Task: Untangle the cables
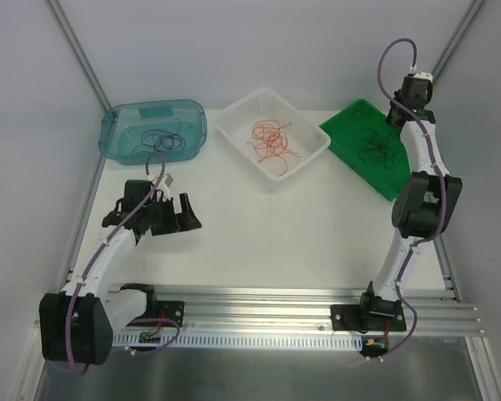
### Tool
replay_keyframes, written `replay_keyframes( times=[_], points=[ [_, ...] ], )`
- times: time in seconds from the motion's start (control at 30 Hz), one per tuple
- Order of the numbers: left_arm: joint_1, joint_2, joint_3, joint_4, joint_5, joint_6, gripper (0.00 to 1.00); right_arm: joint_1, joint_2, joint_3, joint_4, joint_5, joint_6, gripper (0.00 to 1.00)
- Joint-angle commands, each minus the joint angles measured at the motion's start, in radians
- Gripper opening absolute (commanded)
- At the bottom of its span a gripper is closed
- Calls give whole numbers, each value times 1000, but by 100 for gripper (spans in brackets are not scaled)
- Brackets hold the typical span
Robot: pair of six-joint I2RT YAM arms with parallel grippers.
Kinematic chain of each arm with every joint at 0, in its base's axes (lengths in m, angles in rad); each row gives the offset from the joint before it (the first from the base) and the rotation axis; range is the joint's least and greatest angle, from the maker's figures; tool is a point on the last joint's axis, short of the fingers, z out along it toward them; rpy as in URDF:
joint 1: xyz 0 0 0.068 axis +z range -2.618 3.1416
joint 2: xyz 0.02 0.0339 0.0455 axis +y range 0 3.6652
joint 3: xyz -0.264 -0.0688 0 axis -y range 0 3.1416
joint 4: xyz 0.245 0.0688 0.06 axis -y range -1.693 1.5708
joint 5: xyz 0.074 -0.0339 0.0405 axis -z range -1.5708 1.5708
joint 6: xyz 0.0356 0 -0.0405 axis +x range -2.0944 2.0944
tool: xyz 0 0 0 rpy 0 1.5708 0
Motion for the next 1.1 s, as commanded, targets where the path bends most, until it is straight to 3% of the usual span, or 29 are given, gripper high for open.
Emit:
replay_keyframes(
  times=[0.0,0.17,0.43,0.67,0.87,1.07],
  points=[
    [-5,12,34,7,11,23,99,2,62,69,-14,-27,21,41],
    [-5,-10,32,7,8,23,99,2,-49,-71,16,-47,81,69],
    [-5,-96,23,7,13,14,99,2,-400,-174,-92,-53,173,99],
    [-5,-222,3,7,-2,2,99,3,-692,-216,-364,-81,236,97],
    [-6,-319,-5,7,-103,11,99,2,-1062,-316,-512,-71,205,97],
    [-6,-455,136,-91,-200,-31,99,3,-1381,-414,-602,-59,194,97]
  ],
)
